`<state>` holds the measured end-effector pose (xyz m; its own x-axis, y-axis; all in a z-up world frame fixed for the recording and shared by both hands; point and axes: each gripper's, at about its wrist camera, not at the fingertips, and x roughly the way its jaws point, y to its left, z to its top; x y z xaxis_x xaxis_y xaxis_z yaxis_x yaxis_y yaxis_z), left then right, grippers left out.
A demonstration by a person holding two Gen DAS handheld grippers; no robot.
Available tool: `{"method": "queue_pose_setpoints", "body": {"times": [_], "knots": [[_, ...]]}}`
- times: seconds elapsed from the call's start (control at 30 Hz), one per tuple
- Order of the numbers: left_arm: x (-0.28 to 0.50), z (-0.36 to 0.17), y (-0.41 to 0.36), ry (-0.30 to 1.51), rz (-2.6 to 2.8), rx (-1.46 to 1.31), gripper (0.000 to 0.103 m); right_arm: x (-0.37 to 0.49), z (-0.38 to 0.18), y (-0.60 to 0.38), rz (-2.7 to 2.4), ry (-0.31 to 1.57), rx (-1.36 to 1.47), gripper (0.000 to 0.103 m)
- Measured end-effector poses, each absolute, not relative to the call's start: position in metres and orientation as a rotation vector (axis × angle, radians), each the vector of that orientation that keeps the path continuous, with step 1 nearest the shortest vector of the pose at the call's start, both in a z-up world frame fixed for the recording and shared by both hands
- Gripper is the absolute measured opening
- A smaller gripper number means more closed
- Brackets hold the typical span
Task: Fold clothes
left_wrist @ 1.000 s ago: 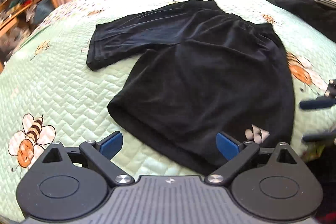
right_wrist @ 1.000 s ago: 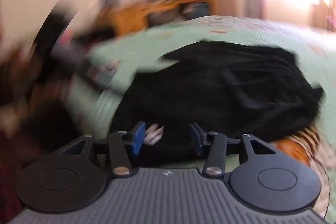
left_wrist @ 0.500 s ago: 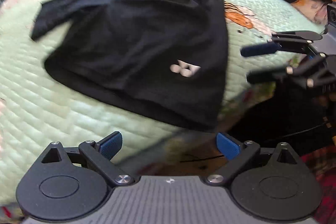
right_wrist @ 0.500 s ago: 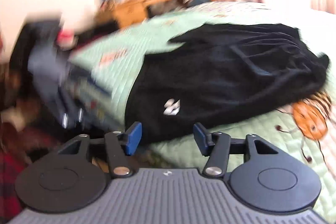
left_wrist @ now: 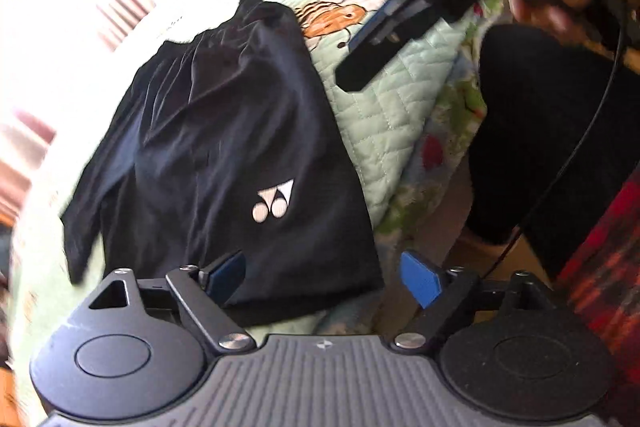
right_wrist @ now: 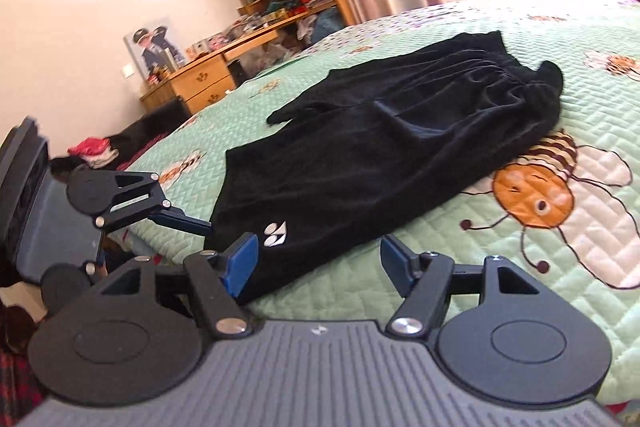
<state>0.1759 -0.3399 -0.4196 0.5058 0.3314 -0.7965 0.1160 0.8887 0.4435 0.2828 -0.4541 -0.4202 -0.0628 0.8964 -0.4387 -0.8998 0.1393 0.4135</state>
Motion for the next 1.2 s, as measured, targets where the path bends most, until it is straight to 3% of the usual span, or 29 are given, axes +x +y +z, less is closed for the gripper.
{"method": "queue_pose_setpoints", "body": {"times": [0.2, 0.33, 0.83, 0.9, 0.97, 1.0, 1.03, 1.2], "knots": [[0.174, -0.441, -0.35, 1.06, 0.17, 0.69, 0.082, 0.29, -0.42, -0.463, 1.447, 0.754, 0.087, 0.072], [0.17, -0.429, -0.346, 1.027, 0.167, 0.657, 0.062, 0.294, -0.418, -0.469, 1.426, 0.771, 0.127, 0.073], [0.181, -0.409, -0.321, 0.942, 0.188, 0.567, 0.06, 0.311, -0.434, -0.47, 1.364, 0.867, 0.235, 0.074], [0.182, -0.407, -0.317, 0.949, 0.154, 0.539, 0.051, 0.312, -0.435, -0.469, 1.36, 0.872, 0.235, 0.074], [0.183, -0.405, -0.311, 0.959, 0.117, 0.498, 0.028, 0.312, -0.436, -0.468, 1.358, 0.874, 0.227, 0.074], [0.183, -0.404, -0.308, 0.963, 0.104, 0.478, 0.022, 0.312, -0.436, -0.467, 1.356, 0.876, 0.225, 0.074], [0.183, -0.403, -0.305, 0.963, 0.091, 0.459, 0.008, 0.312, -0.436, -0.467, 1.352, 0.876, 0.223, 0.074], [0.18, -0.398, -0.293, 0.913, 0.088, 0.375, 0.005, 0.314, -0.436, -0.466, 1.337, 0.879, 0.215, 0.074]]}}
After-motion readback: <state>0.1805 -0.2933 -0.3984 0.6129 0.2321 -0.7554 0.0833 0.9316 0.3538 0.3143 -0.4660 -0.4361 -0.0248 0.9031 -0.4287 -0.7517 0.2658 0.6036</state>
